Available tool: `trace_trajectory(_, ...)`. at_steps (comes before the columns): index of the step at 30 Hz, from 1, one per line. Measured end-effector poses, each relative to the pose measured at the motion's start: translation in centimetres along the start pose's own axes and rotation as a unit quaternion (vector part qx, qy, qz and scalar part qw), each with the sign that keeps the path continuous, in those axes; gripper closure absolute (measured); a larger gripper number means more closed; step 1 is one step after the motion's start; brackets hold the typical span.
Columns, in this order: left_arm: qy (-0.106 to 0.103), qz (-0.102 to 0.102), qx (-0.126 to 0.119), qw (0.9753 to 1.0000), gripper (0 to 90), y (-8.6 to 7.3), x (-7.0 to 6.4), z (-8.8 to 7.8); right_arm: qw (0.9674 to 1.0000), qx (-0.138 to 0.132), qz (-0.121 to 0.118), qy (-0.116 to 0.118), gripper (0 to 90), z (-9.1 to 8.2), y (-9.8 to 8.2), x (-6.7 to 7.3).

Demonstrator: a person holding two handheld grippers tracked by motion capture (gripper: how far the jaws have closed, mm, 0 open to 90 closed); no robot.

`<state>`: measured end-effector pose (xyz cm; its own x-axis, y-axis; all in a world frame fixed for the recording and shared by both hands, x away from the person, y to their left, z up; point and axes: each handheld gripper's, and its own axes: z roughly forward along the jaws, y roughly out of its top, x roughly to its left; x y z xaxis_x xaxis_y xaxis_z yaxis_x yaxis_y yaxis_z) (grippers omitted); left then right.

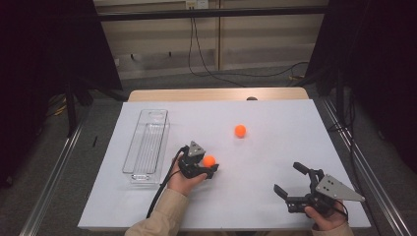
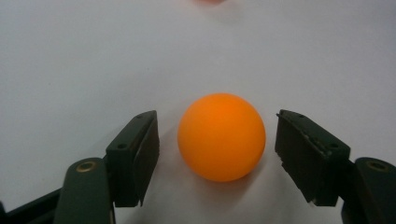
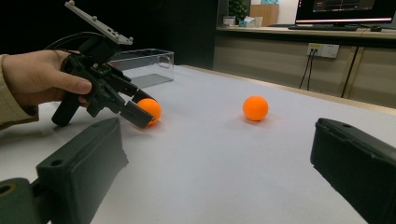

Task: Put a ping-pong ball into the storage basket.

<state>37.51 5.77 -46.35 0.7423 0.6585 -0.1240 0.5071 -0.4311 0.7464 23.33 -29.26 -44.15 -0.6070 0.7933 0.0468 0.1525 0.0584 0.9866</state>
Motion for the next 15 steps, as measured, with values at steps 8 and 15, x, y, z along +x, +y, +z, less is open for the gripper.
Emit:
trace_trajectory(8,0.002,0.004,0.005,1.0000,37.2,0.05,-0.01,0.10,1.0000,0.001,0.001,0.000,2.1,0.01,-0.01,-0.01)
trace_trajectory(15,-0.002,-0.004,0.008,1.0000,40.8,0.03,-0.07,0.14,1.0000,0.001,0.000,-0.001,2.1,0.01,-0.01,0.02)
